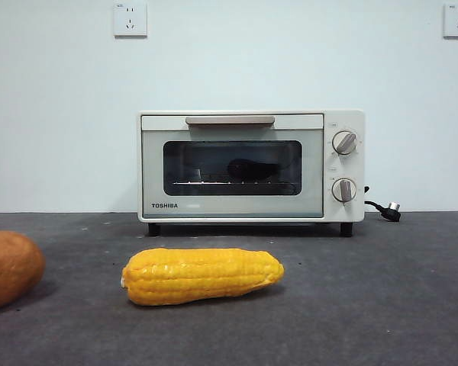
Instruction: Take the eggplant from the table,put the eggplant in the oven
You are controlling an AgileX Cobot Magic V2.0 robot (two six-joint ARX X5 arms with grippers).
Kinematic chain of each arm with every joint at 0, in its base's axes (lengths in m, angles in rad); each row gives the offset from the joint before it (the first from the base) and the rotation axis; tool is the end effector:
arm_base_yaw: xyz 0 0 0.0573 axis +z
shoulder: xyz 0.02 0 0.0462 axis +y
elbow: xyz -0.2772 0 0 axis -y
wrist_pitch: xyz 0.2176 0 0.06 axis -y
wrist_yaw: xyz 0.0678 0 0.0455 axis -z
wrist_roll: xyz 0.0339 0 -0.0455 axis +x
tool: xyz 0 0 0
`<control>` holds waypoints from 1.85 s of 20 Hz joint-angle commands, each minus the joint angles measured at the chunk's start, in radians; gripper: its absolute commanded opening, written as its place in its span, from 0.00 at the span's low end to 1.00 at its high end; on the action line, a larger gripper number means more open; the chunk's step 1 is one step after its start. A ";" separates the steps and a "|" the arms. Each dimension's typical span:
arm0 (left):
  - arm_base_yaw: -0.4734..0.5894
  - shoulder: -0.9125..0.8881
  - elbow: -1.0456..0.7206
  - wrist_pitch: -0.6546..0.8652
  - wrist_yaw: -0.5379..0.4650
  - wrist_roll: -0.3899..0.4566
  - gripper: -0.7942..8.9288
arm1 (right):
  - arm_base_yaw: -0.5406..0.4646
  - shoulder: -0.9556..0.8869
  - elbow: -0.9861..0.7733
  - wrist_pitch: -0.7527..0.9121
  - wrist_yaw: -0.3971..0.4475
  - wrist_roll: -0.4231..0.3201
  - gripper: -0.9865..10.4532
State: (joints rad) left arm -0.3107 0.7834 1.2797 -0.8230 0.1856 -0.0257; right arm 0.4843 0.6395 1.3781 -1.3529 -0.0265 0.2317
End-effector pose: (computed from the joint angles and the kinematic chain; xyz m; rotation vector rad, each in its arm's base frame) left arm 0.0763 -0.0311 0.4230 -0.0043 0.3357 -0.4876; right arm 0.0006 0.0013 0.4012 0.0789 0.6574 0.4210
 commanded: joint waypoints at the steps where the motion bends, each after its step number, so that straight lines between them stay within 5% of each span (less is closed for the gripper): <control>1: -0.002 -0.006 -0.001 0.001 -0.003 0.011 0.08 | 0.002 -0.001 0.002 -0.025 0.002 0.000 0.08; 15: -0.002 0.014 -0.001 0.019 -0.005 0.018 0.08 | 0.002 -0.001 0.002 -0.025 0.002 0.000 0.09; 21: 0.029 0.005 -0.002 0.068 -0.225 0.161 0.08 | 0.002 -0.001 0.002 -0.025 0.002 0.000 0.09; 24: 0.142 -0.073 -0.032 0.137 -0.142 0.224 0.08 | 0.002 -0.001 0.002 -0.025 0.002 0.000 0.09; 31: 0.266 -0.426 -0.512 0.505 -0.100 0.224 0.08 | 0.002 0.000 0.002 -0.025 0.002 0.000 0.09; 37: 0.306 -0.637 -0.901 0.533 -0.101 0.167 0.08 | 0.002 0.004 0.002 -0.025 0.002 0.000 0.09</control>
State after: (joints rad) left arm -0.0086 0.1467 0.3840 -0.3042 0.0834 0.1612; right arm 0.4843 0.6418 1.3781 -1.3529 -0.0261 0.2317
